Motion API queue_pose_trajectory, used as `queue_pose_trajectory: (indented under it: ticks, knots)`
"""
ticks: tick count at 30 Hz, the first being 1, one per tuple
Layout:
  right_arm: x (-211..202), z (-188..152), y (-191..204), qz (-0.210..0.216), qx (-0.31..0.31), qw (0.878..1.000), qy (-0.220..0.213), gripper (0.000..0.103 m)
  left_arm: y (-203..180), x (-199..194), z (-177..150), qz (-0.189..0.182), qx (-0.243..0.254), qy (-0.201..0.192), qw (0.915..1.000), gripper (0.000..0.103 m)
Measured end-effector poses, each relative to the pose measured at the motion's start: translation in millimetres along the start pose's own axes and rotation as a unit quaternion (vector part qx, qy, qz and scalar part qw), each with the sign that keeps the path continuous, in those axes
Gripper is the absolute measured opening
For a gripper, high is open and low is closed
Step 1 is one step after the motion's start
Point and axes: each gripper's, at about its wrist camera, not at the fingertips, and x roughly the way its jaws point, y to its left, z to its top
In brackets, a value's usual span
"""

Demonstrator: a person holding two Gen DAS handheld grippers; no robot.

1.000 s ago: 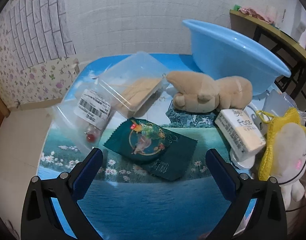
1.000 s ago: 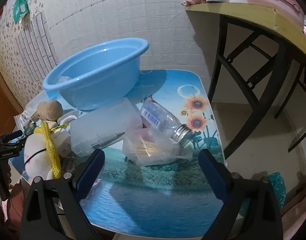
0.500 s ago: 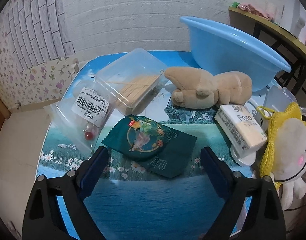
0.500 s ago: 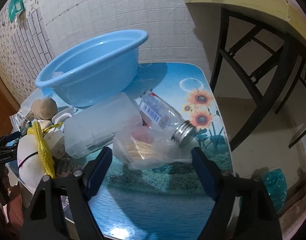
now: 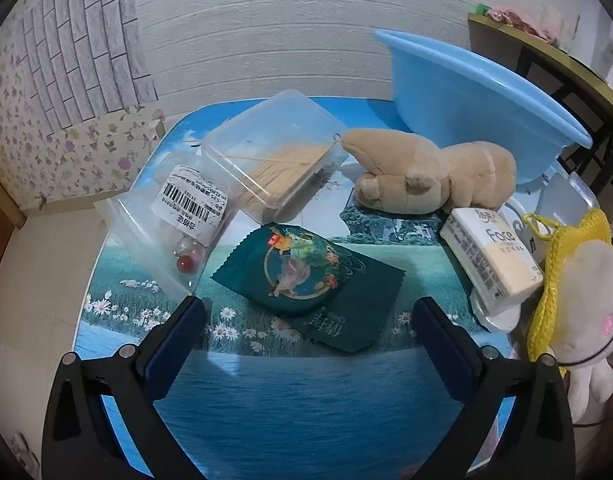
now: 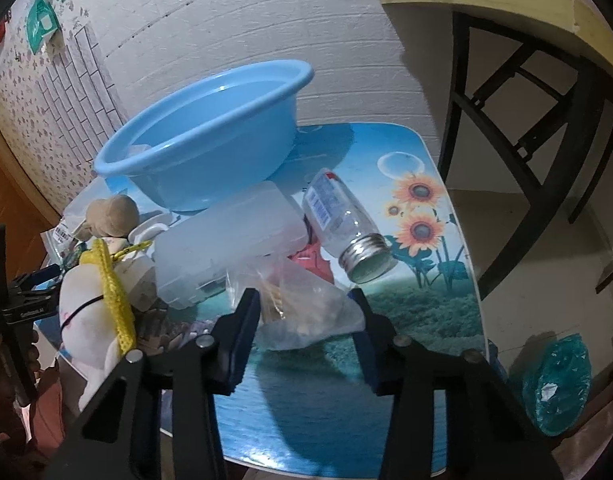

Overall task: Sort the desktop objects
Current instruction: 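Grasp the cotton swab bag with the right gripper while the left grasps the green pouch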

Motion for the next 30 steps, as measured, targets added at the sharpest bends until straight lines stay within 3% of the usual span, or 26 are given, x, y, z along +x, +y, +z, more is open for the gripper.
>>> queue_pose_trajectory:
  ticks: [4,7,8,10,15,20,25,30]
  knots:
    - [-2,-1,3,0.010,-0.003,1.000,0.000,0.042,1,-2,-2,0.001,-0.001,0.006,1.0000,0.102]
    - [-3,0,3,0.017,0.001,1.000,0.001,0.042,8,-8,-4,-0.013,-0.014,-0.011,0.9997,0.094]
    - [-4,0,3,0.019,0.001,1.000,0.000,0.042,9,-9,-4,-0.013,-0.014,-0.012,0.9998,0.087]
    - [-6,0,5,0.021,-0.001,1.000,-0.003,0.042,8,-11,-4,-0.006,-0.006,-0.017,0.9998,0.063]
    - [-9,0,12,0.027,-0.010,1.000,-0.006,0.042,4,-15,-3,-0.025,0.006,-0.017,0.9995,0.048]
    - [-12,0,14,0.030,-0.013,0.999,-0.009,0.042,1,-17,-5,-0.034,0.016,-0.013,0.9992,0.022]
    - [-15,-1,14,0.030,-0.011,0.999,-0.012,0.042,-2,-24,-8,-0.048,0.021,-0.023,0.9984,0.018]
    - [-12,-2,14,0.033,-0.012,0.999,-0.007,0.042,-1,-24,-7,-0.036,0.024,-0.023,0.9988,0.019]
